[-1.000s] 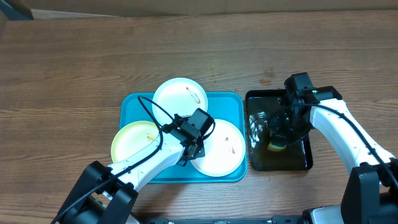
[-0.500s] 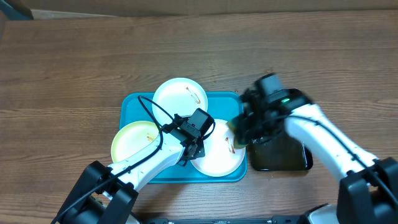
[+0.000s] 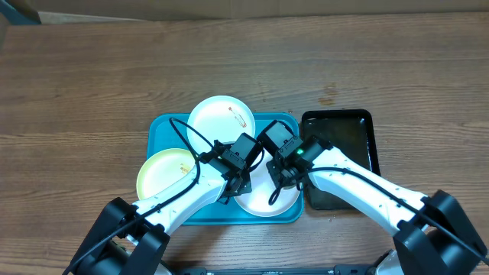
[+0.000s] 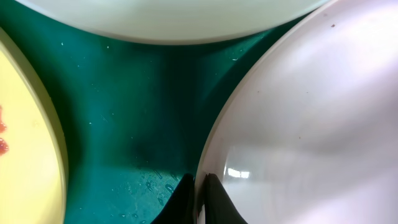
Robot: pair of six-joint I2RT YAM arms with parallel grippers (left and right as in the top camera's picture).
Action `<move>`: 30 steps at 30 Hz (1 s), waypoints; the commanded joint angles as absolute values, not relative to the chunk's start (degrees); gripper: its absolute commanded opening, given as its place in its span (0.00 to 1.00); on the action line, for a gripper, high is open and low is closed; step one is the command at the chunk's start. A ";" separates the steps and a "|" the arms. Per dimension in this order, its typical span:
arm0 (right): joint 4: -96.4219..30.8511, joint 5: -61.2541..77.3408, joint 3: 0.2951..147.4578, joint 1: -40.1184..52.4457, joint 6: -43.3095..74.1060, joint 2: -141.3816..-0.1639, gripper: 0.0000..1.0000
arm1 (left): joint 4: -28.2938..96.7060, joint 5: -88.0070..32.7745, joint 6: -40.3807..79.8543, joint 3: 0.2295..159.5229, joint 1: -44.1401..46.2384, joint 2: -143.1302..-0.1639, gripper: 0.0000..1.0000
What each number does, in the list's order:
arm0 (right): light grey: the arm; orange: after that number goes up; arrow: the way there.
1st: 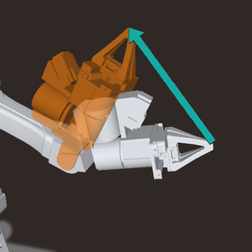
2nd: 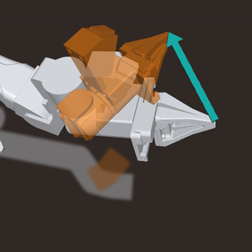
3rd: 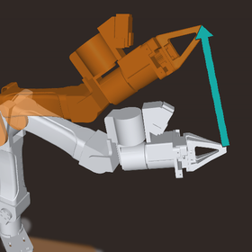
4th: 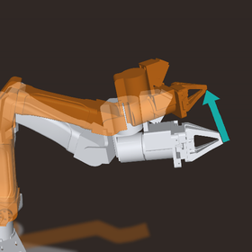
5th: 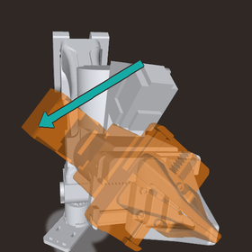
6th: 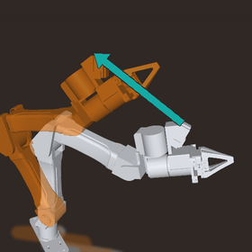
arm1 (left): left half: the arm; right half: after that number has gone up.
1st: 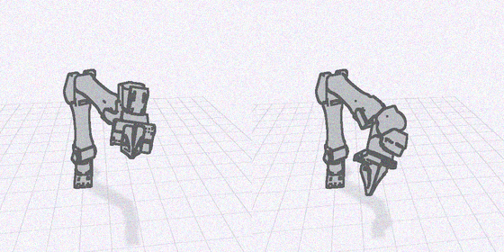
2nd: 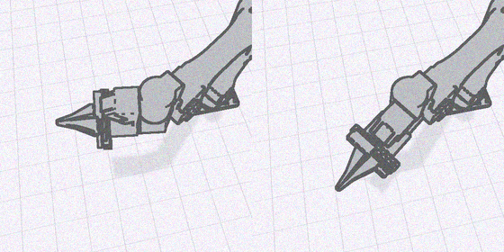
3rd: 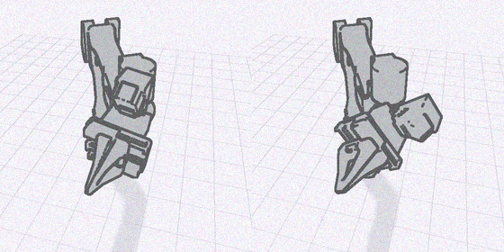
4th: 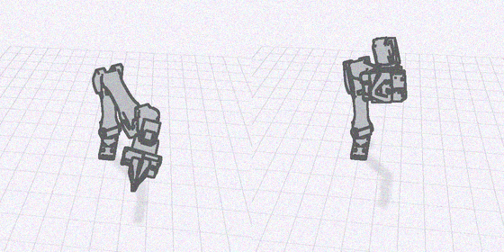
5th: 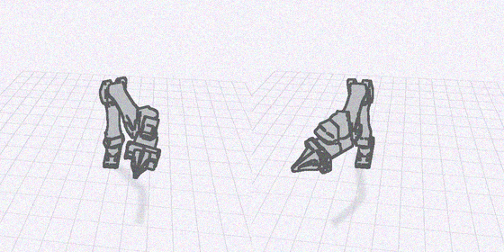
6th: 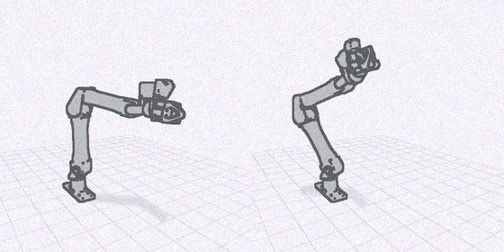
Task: Clean dirty plates on tray and stack at the side
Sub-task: 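Move the sponge with the right gripper onto the held white plate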
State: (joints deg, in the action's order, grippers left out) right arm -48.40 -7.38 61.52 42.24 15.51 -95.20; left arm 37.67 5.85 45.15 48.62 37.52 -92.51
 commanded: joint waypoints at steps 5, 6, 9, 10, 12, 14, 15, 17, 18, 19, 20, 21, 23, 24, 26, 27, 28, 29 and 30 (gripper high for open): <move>-48.01 -10.48 61.63 42.63 18.96 -98.70 0.04 | 37.47 6.39 45.87 48.10 37.87 -93.32 0.06; -47.99 -10.48 61.30 42.63 20.14 -98.89 0.04 | 37.47 6.39 45.87 48.10 37.87 -93.32 0.06; -47.57 -9.96 61.04 42.63 25.98 -99.00 0.04 | 37.54 6.37 45.89 48.10 37.87 -93.32 0.04; -47.35 -9.08 61.04 42.63 26.76 -99.00 0.04 | 37.63 6.37 45.89 48.10 37.87 -93.32 0.04; -46.96 -6.57 61.04 42.63 28.12 -99.00 0.04 | 37.69 6.37 45.91 48.10 37.85 -93.32 0.04; -46.26 -3.84 61.04 42.63 28.62 -99.00 0.04 | 37.85 6.35 46.85 48.10 37.78 -93.32 0.04; -46.02 -3.11 61.04 42.63 28.64 -99.00 0.04 | 38.17 6.35 48.21 48.10 37.65 -93.32 0.04; -45.71 -2.63 61.04 42.63 29.91 -99.00 0.04 | 38.98 5.89 50.89 48.12 36.93 -93.30 0.04; -45.76 -2.63 61.04 42.61 30.81 -99.00 0.04 | 39.22 5.43 51.31 48.12 36.36 -93.30 0.04; -45.78 -2.63 61.04 42.57 31.62 -99.00 0.04 | 39.44 4.64 51.31 48.12 35.77 -93.25 0.04; -45.84 -2.42 61.04 42.35 32.53 -99.00 0.04 | 39.64 3.18 51.33 48.12 34.87 -93.23 0.04; -45.87 -2.00 61.04 42.00 33.34 -99.00 0.04 | 39.81 1.28 51.33 48.12 33.74 -93.21 0.04; -45.56 -0.12 61.04 41.23 33.28 -99.00 0.04 | 39.83 -2.85 51.22 48.12 31.27 -93.21 0.04; -45.25 1.04 61.04 40.66 33.26 -98.96 0.04 | 39.83 -5.06 51.22 48.12 29.95 -93.21 0.04; -44.58 2.70 61.14 39.79 32.77 -98.70 0.04 | 39.66 -8.73 50.13 48.12 27.88 -93.21 0.04; -44.27 2.72 61.25 39.48 32.60 -98.48 0.04 | 39.35 -9.61 48.66 48.12 27.07 -93.21 0.04; -44.07 2.68 61.49 39.24 32.58 -98.06 0.04 | 39.18 -9.91 47.48 48.12 26.59 -93.21 0.04; -43.99 2.70 61.73 38.94 32.56 -97.51 0.04 | 39.07 -10.13 46.52 48.12 26.24 -93.21 0.04; -43.99 2.70 61.98 38.68 32.58 -96.90 0.04 | 39.03 -10.15 46.26 48.12 26.22 -93.21 0.04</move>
State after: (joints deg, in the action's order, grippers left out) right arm -44.40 1.17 61.43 39.77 31.90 -98.89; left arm 39.13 -6.55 48.93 48.69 27.24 -92.49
